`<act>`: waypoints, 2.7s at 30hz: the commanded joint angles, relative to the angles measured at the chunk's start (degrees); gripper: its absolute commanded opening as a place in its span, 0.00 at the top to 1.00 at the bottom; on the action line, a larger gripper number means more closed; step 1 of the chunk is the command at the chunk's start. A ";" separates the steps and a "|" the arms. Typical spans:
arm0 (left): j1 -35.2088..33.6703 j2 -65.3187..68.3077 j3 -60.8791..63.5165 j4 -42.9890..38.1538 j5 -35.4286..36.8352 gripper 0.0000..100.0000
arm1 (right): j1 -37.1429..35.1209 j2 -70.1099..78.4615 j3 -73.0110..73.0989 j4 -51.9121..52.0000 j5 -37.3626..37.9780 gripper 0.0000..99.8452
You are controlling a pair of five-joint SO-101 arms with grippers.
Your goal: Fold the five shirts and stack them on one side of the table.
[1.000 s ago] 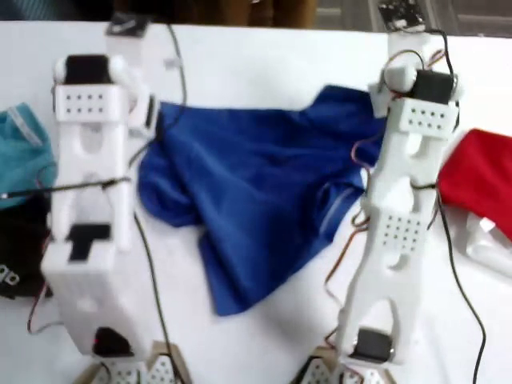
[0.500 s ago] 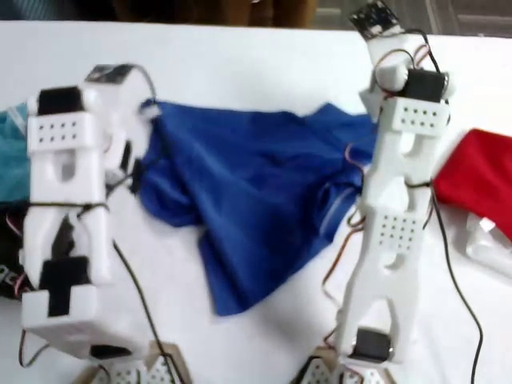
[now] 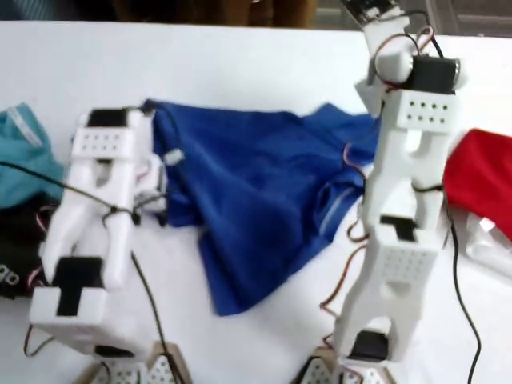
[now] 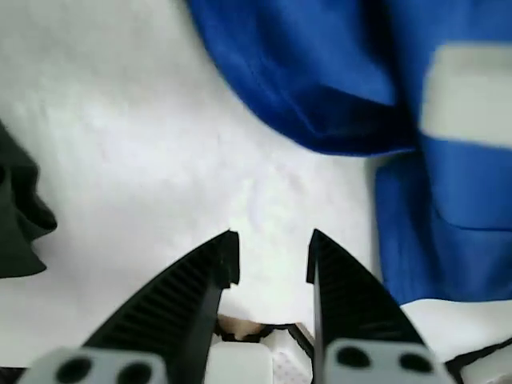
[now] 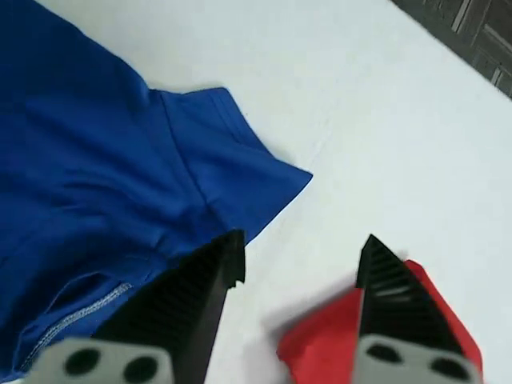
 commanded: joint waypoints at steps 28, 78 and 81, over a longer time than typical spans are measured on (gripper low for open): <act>4.92 22.42 -17.98 -6.24 -34.90 0.84 | 3.56 -12.00 13.10 0.84 0.18 0.77; -5.54 29.80 -21.05 5.27 -59.08 0.97 | 3.12 -11.47 13.19 0.84 0.09 0.77; -6.42 24.09 -14.11 5.27 -63.21 0.97 | 3.12 -11.21 13.27 0.84 0.09 0.77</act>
